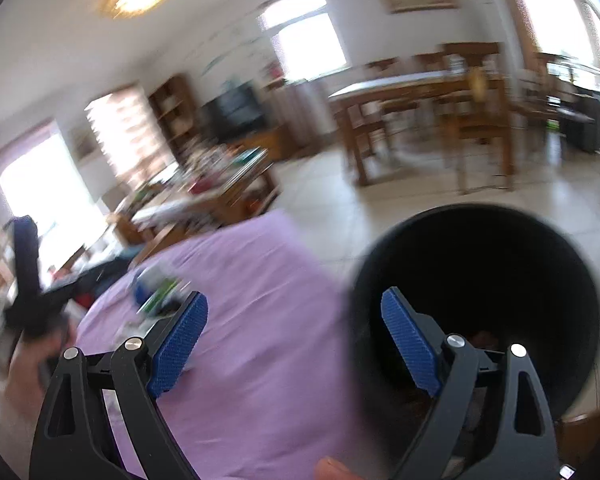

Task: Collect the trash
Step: 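Grasp the white paper roll with the right tool while the left tool grasps the blue wipe packet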

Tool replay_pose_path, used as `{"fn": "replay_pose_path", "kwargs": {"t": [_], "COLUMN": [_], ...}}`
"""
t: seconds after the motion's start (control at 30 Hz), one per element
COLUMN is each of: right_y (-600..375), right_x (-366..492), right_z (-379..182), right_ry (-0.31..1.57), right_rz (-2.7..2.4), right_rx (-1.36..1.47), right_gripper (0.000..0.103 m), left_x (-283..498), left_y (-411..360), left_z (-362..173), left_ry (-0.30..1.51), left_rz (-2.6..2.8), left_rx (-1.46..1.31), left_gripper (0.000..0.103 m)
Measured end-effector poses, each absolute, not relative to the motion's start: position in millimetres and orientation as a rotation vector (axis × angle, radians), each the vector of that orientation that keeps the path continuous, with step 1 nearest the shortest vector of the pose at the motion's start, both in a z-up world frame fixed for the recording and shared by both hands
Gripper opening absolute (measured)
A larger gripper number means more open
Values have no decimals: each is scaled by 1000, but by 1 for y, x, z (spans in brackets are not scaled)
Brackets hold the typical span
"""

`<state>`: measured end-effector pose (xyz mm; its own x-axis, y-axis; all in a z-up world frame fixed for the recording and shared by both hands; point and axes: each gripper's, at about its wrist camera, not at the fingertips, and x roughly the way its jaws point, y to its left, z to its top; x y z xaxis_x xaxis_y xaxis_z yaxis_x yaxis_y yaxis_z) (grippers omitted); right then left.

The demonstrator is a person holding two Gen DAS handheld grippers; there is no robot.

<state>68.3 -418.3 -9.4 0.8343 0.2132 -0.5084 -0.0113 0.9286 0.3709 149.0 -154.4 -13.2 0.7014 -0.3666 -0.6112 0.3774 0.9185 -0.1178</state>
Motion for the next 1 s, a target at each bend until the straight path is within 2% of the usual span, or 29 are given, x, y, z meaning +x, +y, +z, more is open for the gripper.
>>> {"fn": "replay_pose_path", "kwargs": {"t": [0.23, 0.47, 0.63, 0.67, 0.7, 1.0], "right_y": [-313, -246, -211, -204, -197, -167], "right_x": [134, 194, 234, 243, 252, 283], "right_z": [-5, 1, -4, -6, -8, -36], "right_ry": [707, 789, 836, 845, 853, 937], "right_rz": [341, 412, 430, 429, 424, 415], "right_rx": [213, 124, 91, 81, 69, -33], "right_gripper": [88, 88, 88, 88, 88, 87], "left_x": [204, 233, 254, 256, 257, 242], "left_y": [-73, -87, -84, -79, -77, -68], "left_z": [-51, -80, -85, -86, -86, -89], "left_ry": [852, 909, 914, 916, 909, 903], "left_rz": [-311, -376, -414, -425, -431, -484], "left_rx": [48, 218, 162, 130, 110, 100], "left_gripper": [88, 88, 91, 86, 73, 66]}}
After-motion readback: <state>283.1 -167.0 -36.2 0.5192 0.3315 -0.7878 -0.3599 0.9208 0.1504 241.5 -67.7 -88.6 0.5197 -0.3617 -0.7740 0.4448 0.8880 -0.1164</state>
